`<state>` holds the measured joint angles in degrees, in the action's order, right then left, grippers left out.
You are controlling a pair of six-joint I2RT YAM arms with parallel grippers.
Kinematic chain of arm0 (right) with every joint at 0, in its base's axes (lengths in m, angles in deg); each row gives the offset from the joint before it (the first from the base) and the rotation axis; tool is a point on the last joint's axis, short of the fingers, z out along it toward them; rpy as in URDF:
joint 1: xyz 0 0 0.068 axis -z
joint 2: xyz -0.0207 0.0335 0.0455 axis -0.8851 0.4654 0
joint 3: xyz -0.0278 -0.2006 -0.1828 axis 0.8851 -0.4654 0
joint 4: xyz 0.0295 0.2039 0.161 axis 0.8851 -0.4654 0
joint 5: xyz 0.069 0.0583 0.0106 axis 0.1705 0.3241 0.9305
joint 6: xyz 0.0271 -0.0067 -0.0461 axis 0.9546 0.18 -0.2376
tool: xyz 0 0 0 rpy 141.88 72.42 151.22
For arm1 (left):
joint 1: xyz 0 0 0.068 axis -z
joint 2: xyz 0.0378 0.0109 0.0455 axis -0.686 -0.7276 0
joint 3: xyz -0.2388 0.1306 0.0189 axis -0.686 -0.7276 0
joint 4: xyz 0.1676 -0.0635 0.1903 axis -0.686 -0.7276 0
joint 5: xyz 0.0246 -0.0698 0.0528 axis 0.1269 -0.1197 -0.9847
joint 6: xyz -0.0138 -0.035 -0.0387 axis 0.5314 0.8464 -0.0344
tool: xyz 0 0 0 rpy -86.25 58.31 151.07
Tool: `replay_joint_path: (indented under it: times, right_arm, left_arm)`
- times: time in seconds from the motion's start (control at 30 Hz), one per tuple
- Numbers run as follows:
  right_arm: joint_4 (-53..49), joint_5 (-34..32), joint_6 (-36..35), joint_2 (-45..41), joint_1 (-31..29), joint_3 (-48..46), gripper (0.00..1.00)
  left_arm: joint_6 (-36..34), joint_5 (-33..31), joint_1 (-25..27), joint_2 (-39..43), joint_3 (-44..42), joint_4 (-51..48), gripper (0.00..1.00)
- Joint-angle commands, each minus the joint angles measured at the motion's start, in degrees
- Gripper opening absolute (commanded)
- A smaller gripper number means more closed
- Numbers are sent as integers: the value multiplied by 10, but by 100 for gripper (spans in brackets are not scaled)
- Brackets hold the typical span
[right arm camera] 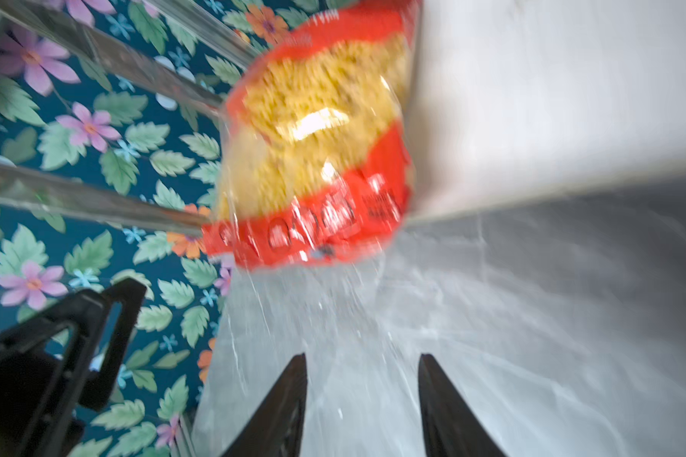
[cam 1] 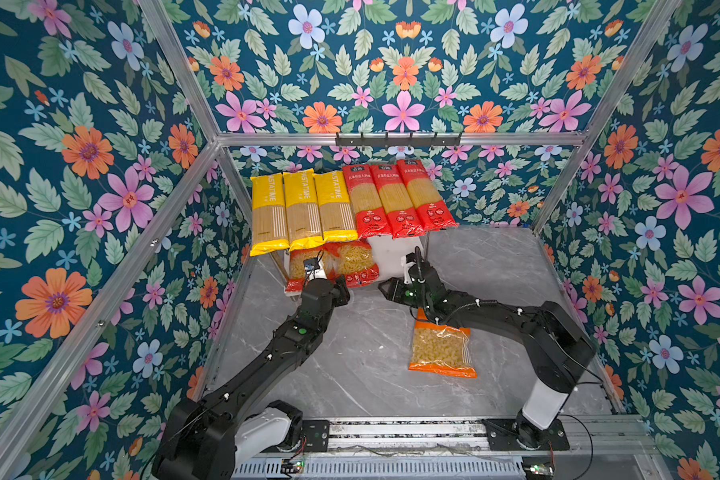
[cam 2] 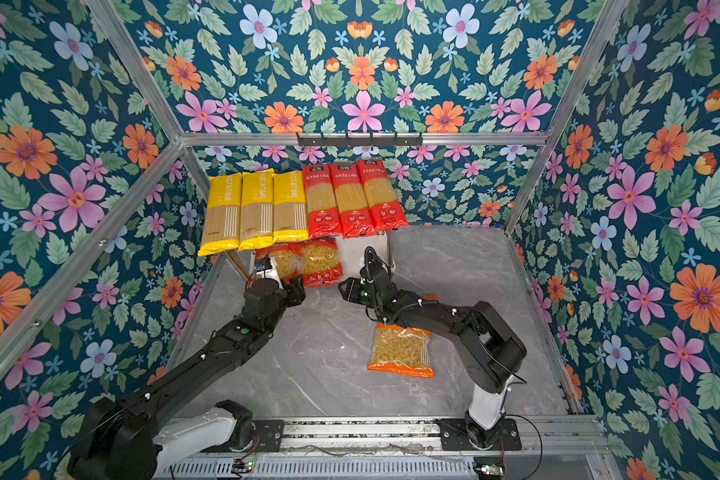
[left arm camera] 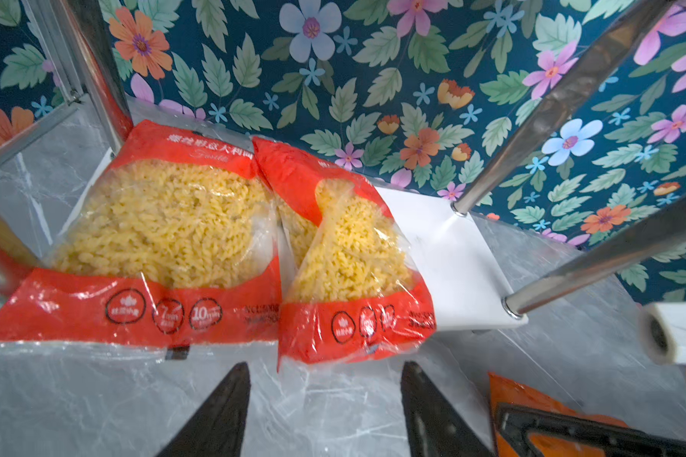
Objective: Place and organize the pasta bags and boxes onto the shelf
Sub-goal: 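Move both grippers to the orange PASTATIME bag and grasp its sides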
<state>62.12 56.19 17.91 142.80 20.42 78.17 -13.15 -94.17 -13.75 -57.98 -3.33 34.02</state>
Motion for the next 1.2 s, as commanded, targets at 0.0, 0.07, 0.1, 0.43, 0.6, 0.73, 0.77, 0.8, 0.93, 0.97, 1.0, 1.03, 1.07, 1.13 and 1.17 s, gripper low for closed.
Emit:
replay_joint_path:
  times: [0.0, 0.07, 0.1, 0.43, 0.6, 0.73, 0.77, 0.8, 0.93, 0.97, 1.0, 1.03, 1.07, 1.13, 1.17]
  right_arm:
    - [-82, -23, -32, -62, -6, -38, 47]
    - [-144, -32, -45, -100, -5, -61, 47]
    - [-168, -40, -52, -116, -6, -70, 47]
    - [-428, -125, -124, -347, 112, -172, 52]
    - [-444, -33, -116, -366, 240, -224, 72]
    - [-367, 12, -88, -358, 243, -260, 77]
    - [-348, 23, -77, -351, 243, -265, 77]
    - [-333, 31, -71, -340, 243, -266, 77]
    - [-281, 72, -53, -292, 242, -259, 77]
    - [-271, 80, -49, -282, 241, -257, 77]
    - [-265, 82, -46, -274, 240, -254, 77]
    - [-260, 83, -43, -267, 236, -252, 77]
    - [-255, 85, -40, -261, 231, -249, 77]
    - [-244, 89, -33, -250, 215, -243, 76]
    - [-232, 97, -30, -242, 205, -240, 75]
  left_arm:
    - [21, -34, 37, 24, -12, -55, 63]
    - [37, -60, 79, 36, -20, -66, 63]
    - [46, -70, 100, 37, -22, -70, 63]
    - [127, -91, 284, -81, 6, -17, 64]
    - [157, 13, 313, -194, 34, 78, 69]
    - [183, 106, 303, -276, 51, 154, 77]
    - [188, 128, 298, -292, 54, 176, 79]
    - [191, 144, 294, -306, 57, 190, 80]
    - [197, 177, 277, -363, 82, 196, 81]
    - [196, 181, 276, -374, 88, 199, 81]
    - [197, 188, 276, -384, 91, 206, 81]
    - [198, 195, 276, -394, 96, 209, 81]
    - [199, 200, 276, -404, 103, 212, 81]
    - [209, 216, 276, -420, 109, 228, 81]
    - [214, 222, 276, -427, 110, 239, 80]
